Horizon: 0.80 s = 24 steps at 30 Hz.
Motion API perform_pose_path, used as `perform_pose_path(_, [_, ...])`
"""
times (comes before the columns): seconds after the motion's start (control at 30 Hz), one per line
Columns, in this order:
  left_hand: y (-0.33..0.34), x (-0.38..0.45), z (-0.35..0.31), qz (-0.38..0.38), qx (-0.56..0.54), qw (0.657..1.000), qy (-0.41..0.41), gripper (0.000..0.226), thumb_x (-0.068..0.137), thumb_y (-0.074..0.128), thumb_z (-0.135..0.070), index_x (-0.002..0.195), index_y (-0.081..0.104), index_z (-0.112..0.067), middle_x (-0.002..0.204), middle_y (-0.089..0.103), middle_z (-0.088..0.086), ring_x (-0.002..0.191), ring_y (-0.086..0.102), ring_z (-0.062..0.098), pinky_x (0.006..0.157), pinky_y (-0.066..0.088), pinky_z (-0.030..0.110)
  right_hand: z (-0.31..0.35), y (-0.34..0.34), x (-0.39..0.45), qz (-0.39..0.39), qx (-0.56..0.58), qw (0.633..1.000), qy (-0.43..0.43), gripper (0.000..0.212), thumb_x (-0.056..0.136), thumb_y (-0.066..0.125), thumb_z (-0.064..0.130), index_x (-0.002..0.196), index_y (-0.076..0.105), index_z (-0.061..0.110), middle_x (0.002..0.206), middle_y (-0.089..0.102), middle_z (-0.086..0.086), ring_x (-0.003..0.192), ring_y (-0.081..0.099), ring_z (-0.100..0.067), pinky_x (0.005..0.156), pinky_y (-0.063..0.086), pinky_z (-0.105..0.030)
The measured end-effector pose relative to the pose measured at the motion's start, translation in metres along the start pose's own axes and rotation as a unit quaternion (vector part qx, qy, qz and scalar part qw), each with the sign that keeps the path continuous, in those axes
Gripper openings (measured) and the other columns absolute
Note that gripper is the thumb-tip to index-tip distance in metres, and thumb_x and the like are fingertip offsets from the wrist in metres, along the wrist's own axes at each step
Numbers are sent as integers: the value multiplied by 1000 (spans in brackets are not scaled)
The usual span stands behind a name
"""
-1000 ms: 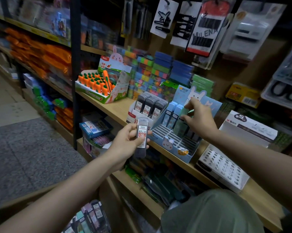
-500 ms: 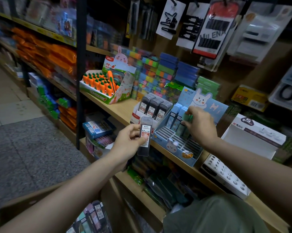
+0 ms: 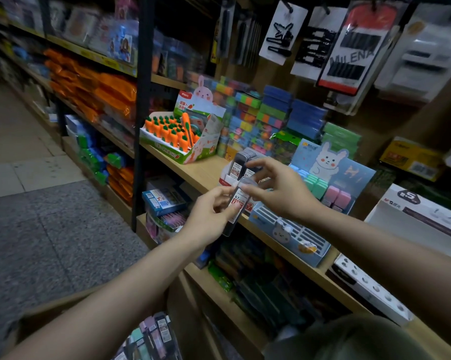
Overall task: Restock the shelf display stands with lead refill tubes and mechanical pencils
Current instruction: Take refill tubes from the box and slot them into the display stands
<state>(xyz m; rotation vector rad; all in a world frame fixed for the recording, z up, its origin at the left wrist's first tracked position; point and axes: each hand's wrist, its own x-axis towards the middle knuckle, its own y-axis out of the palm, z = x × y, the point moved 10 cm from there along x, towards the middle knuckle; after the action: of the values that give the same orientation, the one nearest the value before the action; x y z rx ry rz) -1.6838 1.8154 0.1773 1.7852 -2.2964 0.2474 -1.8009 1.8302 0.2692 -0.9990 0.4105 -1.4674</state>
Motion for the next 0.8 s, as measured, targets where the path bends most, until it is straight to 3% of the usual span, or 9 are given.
perform_pose_path(0.1, [0, 7, -6, -6, 75, 997, 25, 21, 94, 62, -22, 107, 58, -38, 102, 70, -11, 97, 64, 7, 90, 52, 33, 3, 0, 11, 6, -35, 999, -4, 23, 84, 75, 23, 104, 66, 27, 98, 68, 4, 84, 69, -15, 78, 59, -39])
perform_pose_path(0.2, [-7, 14, -21, -22, 191, 978, 83, 32, 94, 58, -35, 125, 50, -29, 118, 56, -8, 108, 54, 7, 93, 48, 31, 2, -41, 30, -52, -56, 997, 2, 22, 83, 74, 22, 101, 64, 30, 96, 66, 6, 87, 66, -12, 80, 59, -35])
perform_pose_path(0.3, [0, 20, -33, 25, 405, 895, 185, 42, 94, 56, -37, 133, 45, -25, 135, 40, -3, 127, 38, 14, 101, 41, 34, 0, -94, 44, -149, -104, 983, -1, 22, 83, 76, 24, 101, 66, 30, 96, 66, 4, 84, 66, -13, 76, 58, -32])
perform_pose_path(0.37, [4, 25, -24, 53, 477, 855, 198, 48, 94, 57, -37, 138, 42, -24, 147, 28, 2, 138, 26, 20, 109, 36, 43, -7, -106, 48, -176, -146, 973, 1, 24, 83, 76, 26, 105, 68, 26, 96, 64, 4, 80, 65, -11, 67, 51, -22])
perform_pose_path(0.6, [15, 36, -1, 95, 484, 853, 172, 59, 95, 53, -41, 148, 27, -36, 161, 5, -5, 149, 4, 17, 119, 19, 48, -28, -82, 61, -168, -196, 966, -6, 24, 82, 77, 24, 103, 67, 21, 83, 60, 9, 67, 54, 2, 57, 35, -9])
perform_pose_path(0.7, [21, 37, 12, 137, 495, 844, 154, 63, 95, 54, -42, 149, 24, -38, 163, -1, -4, 150, 0, 18, 121, 16, 46, -32, -72, 65, -148, -209, 967, -4, 26, 79, 81, 25, 101, 67, 21, 80, 60, 9, 69, 54, 6, 56, 35, -4])
perform_pose_path(0.8, [21, 38, 11, 129, 485, 850, 157, 65, 94, 56, -39, 149, 23, -37, 162, 0, -3, 149, 2, 19, 120, 17, 47, -35, -61, 69, -112, -217, 970, 0, 26, 73, 84, 26, 95, 70, 20, 74, 56, 20, 70, 55, 8, 52, 39, 0])
